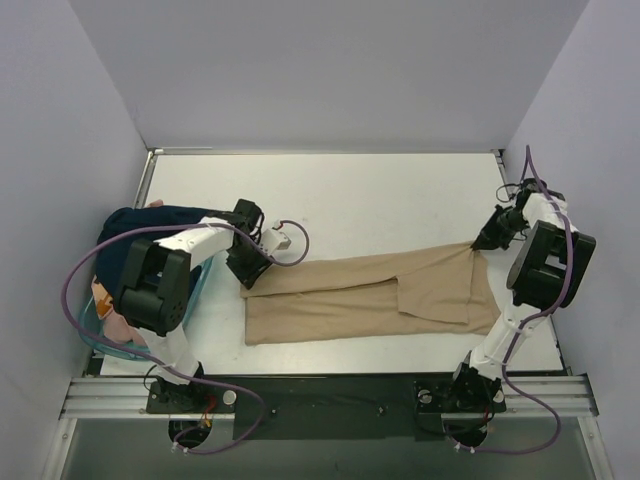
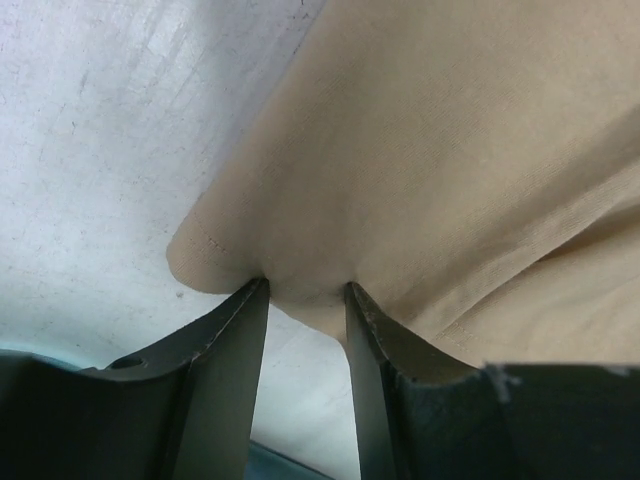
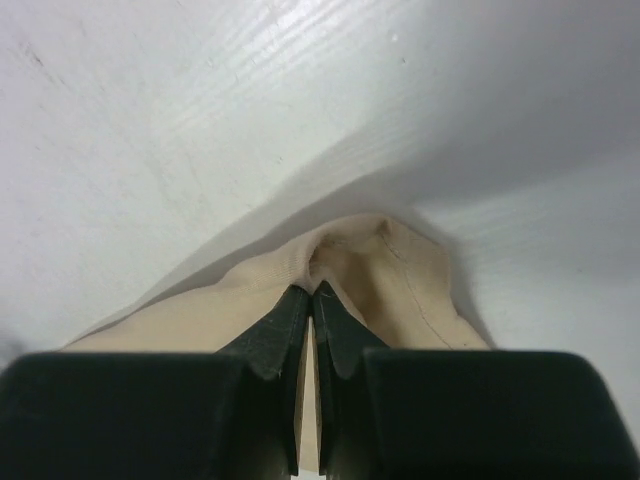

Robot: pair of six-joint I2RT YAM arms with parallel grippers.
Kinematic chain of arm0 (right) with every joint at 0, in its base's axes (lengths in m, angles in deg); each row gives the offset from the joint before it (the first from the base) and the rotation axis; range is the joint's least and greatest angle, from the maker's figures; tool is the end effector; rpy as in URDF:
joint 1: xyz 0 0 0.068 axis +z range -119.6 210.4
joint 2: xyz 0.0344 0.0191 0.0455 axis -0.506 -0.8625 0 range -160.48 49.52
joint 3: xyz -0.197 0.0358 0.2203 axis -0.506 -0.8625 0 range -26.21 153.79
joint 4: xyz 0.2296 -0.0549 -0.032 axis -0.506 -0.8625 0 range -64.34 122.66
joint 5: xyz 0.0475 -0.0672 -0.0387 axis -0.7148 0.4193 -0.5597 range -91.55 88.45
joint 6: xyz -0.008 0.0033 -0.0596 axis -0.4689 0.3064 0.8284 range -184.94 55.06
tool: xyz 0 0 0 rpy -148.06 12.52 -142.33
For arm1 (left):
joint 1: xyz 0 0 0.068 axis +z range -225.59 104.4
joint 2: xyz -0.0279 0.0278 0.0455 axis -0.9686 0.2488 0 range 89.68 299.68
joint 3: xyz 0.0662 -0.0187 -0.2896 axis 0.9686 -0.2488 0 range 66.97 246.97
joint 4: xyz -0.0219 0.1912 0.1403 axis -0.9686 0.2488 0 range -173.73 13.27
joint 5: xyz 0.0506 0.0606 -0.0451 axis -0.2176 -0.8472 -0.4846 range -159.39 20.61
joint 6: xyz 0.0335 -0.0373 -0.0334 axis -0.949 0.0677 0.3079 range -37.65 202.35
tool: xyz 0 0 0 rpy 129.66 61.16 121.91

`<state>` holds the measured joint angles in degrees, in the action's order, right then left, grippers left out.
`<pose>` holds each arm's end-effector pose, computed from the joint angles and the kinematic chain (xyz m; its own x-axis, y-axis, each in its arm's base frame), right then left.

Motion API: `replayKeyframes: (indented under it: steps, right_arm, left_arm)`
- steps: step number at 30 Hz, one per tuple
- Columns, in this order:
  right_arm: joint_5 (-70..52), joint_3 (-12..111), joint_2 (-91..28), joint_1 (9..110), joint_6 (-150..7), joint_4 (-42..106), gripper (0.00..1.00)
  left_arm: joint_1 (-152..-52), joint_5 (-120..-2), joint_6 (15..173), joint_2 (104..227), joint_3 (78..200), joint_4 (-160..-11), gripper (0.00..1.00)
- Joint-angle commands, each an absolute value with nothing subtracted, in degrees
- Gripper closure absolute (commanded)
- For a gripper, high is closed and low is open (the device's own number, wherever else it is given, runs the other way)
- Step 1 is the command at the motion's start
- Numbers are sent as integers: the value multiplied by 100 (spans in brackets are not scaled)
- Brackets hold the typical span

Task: Fold and stack the t-shirts
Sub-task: Fold the other side of the tshirt into a rectangle, then rotate the tshirt 70 degrees

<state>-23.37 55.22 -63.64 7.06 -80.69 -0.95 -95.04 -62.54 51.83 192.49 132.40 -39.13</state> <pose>0.3746 -0.1436 0.2102 -0.7419 0.5945 -0.3100 0.4433 0.7818 0.4384 0.2924 -0.1088 0.1929 -0.6285 0.7566 -0.1803 0.7725 0.6343 -0.0308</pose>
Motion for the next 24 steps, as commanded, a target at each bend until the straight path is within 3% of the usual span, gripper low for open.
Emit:
replayKeyframes:
  steps: [1, 5, 9, 13, 16, 19, 20, 24]
  right_arm:
    - [-2352, 6000, -6631, 737, -8006, -329, 100]
    - [-2431, 6308, -6912, 798, -7857, -522, 97]
    - [-2300, 6414, -6869, 860, -7883, -610, 71]
    - [-1914, 6555, -6396, 912, -8155, -855, 68]
    - [-714, 6188, -5598, 992, -8620, -1207, 68]
    - [-743, 5066, -4963, 1009, -8936, -1095, 83]
    - [-1005, 4834, -4701, 1018, -8990, -1024, 98]
    - [-1621, 3437, -4216, 1044, -9421, -708, 100]
  left_arm:
    - [-9528, -6588, 5519, 19199, 12946, -4487, 53]
    - [-9537, -6343, 5598, 19120, 12876, -4453, 53]
    - [-9537, -6061, 5590, 18918, 13138, -4103, 52]
    - [-9528, -5833, 5424, 18716, 13787, -3392, 50]
    - [-9519, -5569, 5239, 18680, 14272, -2915, 49]
    - [-9519, -5393, 5220, 18724, 14598, -2887, 53]
    - [-9519, -5436, 5334, 18820, 14607, -3140, 58]
    - [-9537, -5937, 5467, 19233, 14371, -3879, 75]
